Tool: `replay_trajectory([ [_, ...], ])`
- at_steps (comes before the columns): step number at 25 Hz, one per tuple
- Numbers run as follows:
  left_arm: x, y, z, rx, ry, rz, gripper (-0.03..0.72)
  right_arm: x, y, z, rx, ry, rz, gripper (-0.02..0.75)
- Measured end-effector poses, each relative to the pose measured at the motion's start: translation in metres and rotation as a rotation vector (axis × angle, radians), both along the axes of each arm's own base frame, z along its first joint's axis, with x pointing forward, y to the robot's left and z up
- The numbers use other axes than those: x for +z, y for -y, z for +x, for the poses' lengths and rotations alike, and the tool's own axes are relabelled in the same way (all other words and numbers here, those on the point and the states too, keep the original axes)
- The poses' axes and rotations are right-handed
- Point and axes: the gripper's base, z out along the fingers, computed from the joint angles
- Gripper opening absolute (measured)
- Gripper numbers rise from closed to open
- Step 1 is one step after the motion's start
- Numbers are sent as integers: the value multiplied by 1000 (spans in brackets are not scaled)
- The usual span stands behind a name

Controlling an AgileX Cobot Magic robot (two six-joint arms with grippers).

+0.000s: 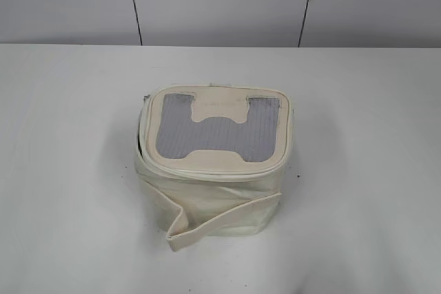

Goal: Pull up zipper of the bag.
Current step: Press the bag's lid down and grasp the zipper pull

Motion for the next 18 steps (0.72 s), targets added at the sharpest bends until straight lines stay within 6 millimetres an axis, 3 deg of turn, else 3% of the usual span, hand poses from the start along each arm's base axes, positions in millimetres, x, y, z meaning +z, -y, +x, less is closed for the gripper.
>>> replay_trajectory([
  [18,0,0,0,0,0,0,308,0,0,0,0,0,0,503],
])
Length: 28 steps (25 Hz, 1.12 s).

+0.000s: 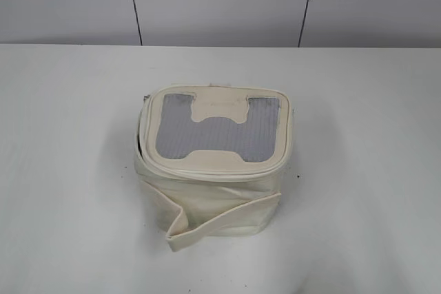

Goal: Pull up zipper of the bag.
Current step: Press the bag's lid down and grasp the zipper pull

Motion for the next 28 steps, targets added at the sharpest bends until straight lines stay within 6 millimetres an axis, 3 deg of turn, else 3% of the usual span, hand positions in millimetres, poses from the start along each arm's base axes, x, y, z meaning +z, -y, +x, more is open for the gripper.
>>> replay_trajectory([
  [28,0,2,1,-64,-5,-22,308,0,0,0,0,0,0,503],
])
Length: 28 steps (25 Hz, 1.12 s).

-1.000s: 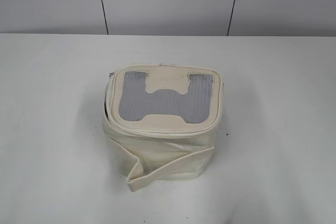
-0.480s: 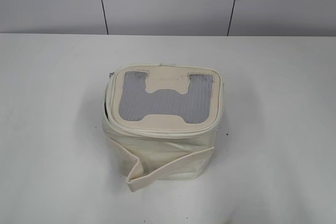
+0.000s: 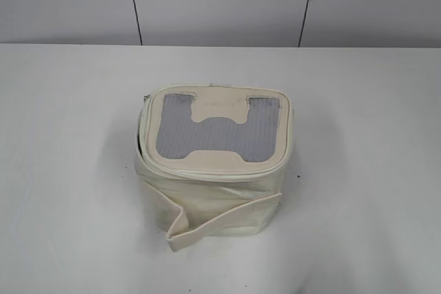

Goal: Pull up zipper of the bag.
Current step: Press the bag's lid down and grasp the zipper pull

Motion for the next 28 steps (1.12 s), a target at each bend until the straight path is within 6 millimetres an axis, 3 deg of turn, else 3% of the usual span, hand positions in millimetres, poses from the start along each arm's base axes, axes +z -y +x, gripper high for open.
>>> replay_trajectory([
  [3,4,0,7,-42,-25,-3,308,0,0,5,1,-30,1,503],
  [7,24,2,27,-53,6,-21,308,11,-2,24,9,-58,0,503],
  [16,28,14,116,-40,-137,-116,308,44,-11,89,109,28,-48,503],
  [21,23,24,170,-42,-298,-200,308,61,-31,138,257,-47,-111,503],
  [28,21,42,230,-221,-416,-179,308,81,-69,226,433,-137,-221,503],
])
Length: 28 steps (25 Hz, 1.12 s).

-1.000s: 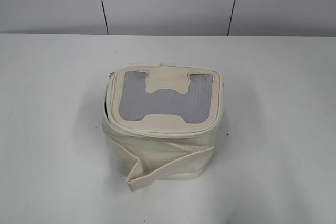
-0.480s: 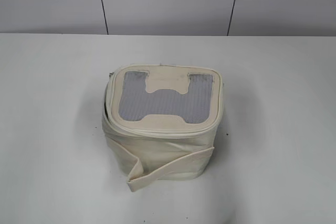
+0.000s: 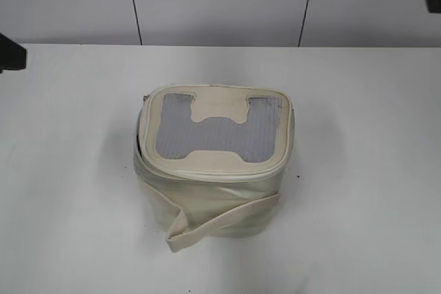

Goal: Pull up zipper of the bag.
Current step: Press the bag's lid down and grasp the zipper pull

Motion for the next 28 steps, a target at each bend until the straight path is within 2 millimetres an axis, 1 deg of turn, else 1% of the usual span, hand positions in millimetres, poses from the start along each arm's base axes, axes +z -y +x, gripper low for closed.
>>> replay_trajectory([
  [2,-7,6,14,-74,-55,-3,308,6,-11,25,48,-16,-1,501],
  [3,-10,8,20,-104,-86,-5,308,5,-17,37,68,-41,-1,498],
  [5,-20,13,30,-162,-163,-9,308,8,-29,60,121,-74,5,469],
  [6,-23,14,36,-185,-194,-11,308,12,-33,69,150,-75,0,450],
  [8,-32,17,45,-222,-242,-10,308,12,-43,88,215,-104,-8,415],
  [9,-35,18,48,-236,-257,-13,308,15,-47,96,253,-103,-16,407],
  [12,-48,23,57,-288,-289,-43,308,11,-63,120,370,-183,-33,398],
  [13,-51,25,59,-310,-293,-56,308,12,-70,126,411,-206,-41,397],
  [15,-55,28,62,-342,-290,-78,308,3,-87,135,504,-300,-53,396],
  [16,-56,29,63,-353,-284,-86,308,3,-95,139,541,-323,-52,396],
  [17,-56,30,64,-358,-276,-92,308,-3,-105,144,576,-354,-52,396],
  [20,-53,31,66,-364,-252,-100,308,-10,-137,155,653,-362,-43,396],
  [22,-51,32,68,-363,-240,-111,308,-19,-159,156,702,-373,-47,396],
  [25,-53,32,72,-359,-243,-122,308,-35,-188,150,765,-405,-60,396],
  [28,-54,33,76,-357,-245,-123,308,-55,-210,145,810,-451,-70,396],
])
